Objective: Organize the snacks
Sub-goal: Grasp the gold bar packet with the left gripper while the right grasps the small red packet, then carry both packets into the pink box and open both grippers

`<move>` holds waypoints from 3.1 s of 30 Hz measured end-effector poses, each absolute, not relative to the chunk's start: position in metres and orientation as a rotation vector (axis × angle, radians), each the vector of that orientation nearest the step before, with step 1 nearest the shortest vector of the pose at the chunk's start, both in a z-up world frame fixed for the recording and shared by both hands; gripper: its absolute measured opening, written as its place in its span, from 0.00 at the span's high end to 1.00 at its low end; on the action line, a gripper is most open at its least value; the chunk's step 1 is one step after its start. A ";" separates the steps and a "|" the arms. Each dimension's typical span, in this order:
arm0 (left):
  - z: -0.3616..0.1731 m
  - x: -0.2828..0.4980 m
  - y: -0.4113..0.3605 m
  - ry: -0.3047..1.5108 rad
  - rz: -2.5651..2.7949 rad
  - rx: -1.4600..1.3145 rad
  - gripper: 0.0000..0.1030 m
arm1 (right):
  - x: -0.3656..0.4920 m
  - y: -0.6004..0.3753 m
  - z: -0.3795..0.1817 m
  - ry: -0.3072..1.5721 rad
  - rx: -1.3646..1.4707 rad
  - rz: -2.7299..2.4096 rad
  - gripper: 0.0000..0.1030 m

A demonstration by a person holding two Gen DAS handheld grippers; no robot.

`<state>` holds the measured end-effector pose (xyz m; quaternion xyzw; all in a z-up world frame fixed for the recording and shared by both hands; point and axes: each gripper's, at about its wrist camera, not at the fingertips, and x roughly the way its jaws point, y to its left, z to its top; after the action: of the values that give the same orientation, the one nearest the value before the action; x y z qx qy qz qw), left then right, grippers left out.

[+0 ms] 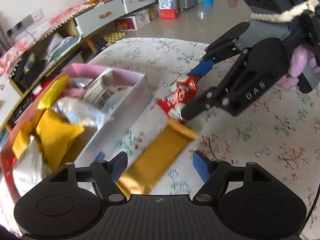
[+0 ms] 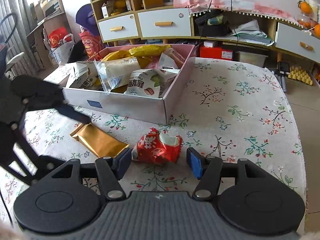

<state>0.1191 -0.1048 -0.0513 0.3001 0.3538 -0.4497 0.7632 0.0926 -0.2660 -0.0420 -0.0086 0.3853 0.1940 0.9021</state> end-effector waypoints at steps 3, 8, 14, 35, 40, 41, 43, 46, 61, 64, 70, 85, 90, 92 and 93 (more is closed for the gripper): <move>-0.052 0.126 -0.107 0.787 -0.991 0.642 0.30 | 0.095 -0.268 -0.043 0.789 -0.015 0.408 0.40; -0.055 0.121 -0.095 0.796 -0.949 0.544 0.40 | 0.098 -0.266 -0.046 0.771 -0.016 0.414 0.38; -0.058 0.104 -0.080 0.785 -0.824 0.395 0.64 | 0.097 -0.257 -0.046 0.760 -0.054 0.423 0.40; -0.056 0.098 -0.077 0.808 -0.577 0.255 0.74 | 0.091 -0.242 -0.043 0.756 -0.097 0.453 0.70; -0.052 0.101 -0.066 0.844 -0.554 0.168 0.75 | 0.090 -0.238 -0.038 0.757 -0.095 0.437 0.71; -0.049 0.100 -0.063 0.845 -0.551 0.156 0.75 | 0.089 -0.237 -0.036 0.754 -0.096 0.433 0.71; -0.042 0.099 -0.059 0.833 -0.540 0.148 0.75 | 0.088 -0.237 -0.030 0.744 -0.091 0.426 0.71; -0.027 0.101 -0.048 0.814 -0.523 0.115 0.75 | 0.089 -0.237 -0.017 0.720 -0.067 0.407 0.71; 0.022 0.149 -0.004 0.739 -0.368 -0.066 0.75 | 0.126 -0.214 0.010 0.676 0.093 0.337 0.71; 0.021 0.163 0.009 0.748 -0.332 -0.112 0.75 | 0.135 -0.214 0.010 0.664 0.147 0.315 0.71; 0.019 0.194 0.024 0.780 -0.302 -0.169 0.75 | 0.150 -0.218 0.000 0.673 0.226 0.266 0.70; 0.003 0.247 0.020 0.814 -0.236 -0.115 0.74 | 0.167 -0.208 -0.004 0.672 0.258 0.248 0.70; -0.003 0.255 0.019 0.821 -0.226 -0.101 0.74 | 0.173 -0.202 -0.007 0.670 0.227 0.236 0.70; -0.004 0.256 0.019 0.825 -0.235 -0.088 0.73 | 0.173 -0.200 -0.007 0.667 0.226 0.233 0.68; -0.005 0.256 0.018 0.826 -0.250 -0.082 0.70 | 0.173 -0.199 -0.007 0.663 0.225 0.229 0.67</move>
<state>0.2564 0.0183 -0.0052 -0.0398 0.4001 -0.1213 0.9076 0.1729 -0.1995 -0.0069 0.1101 0.3240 0.1121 0.9329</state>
